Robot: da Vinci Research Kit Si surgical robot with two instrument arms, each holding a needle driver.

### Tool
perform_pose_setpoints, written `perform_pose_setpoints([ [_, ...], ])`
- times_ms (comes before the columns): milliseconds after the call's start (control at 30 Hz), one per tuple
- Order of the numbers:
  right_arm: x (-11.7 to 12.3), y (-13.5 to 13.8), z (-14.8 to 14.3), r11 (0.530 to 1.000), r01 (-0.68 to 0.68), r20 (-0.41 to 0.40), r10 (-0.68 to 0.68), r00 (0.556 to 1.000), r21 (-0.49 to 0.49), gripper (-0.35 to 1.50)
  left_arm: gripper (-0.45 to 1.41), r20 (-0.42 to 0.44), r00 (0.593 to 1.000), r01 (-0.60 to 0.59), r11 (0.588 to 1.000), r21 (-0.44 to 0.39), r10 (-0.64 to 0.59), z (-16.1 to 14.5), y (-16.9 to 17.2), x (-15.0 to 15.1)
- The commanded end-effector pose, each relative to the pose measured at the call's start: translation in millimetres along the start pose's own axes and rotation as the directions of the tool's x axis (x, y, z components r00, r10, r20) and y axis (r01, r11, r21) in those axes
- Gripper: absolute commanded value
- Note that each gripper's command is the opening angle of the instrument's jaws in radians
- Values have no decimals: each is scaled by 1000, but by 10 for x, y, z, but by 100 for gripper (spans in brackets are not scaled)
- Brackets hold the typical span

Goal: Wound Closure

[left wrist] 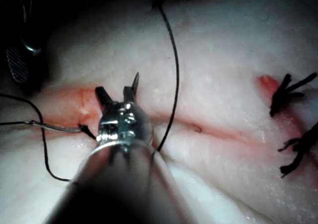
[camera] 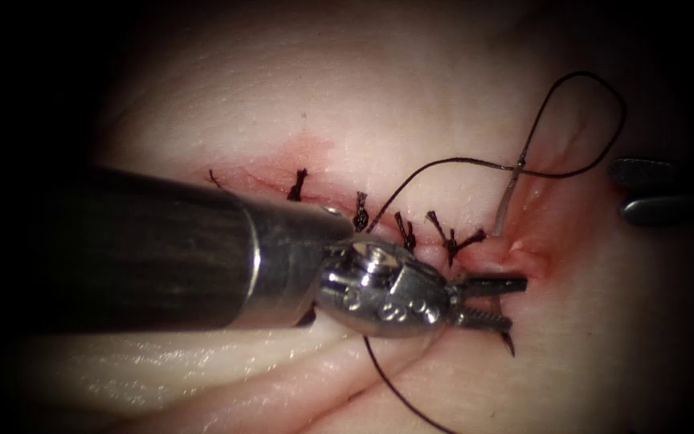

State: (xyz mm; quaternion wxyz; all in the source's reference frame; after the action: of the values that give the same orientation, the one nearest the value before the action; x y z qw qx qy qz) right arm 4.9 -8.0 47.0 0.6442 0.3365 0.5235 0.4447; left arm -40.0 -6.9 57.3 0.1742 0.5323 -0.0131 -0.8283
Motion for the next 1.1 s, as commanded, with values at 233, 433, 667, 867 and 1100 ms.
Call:
perform_pose_setpoints([
  [233,1,6,9,1000,10,1,-10,1000,-1,94,47,10,1000,-3,1000,-10,3,2,-3,-2],
  [433,-9,4,11,1000,21,3,-21,1000,-1,93,59,20,1000,-7,999,-38,8,-8,4,0],
  [667,-13,5,12,1000,27,8,-27,1000,-4,89,71,25,1000,-15,999,-49,17,-13,7,1],
  [867,-11,7,15,1000,26,9,-26,1000,-8,84,61,27,1000,17,999,-43,-16,15,6,-4],
  [1100,-15,7,16,999,31,14,-31,999,-9,79,61,10,1000,10,999,-34,-10,23,4,-19],
])
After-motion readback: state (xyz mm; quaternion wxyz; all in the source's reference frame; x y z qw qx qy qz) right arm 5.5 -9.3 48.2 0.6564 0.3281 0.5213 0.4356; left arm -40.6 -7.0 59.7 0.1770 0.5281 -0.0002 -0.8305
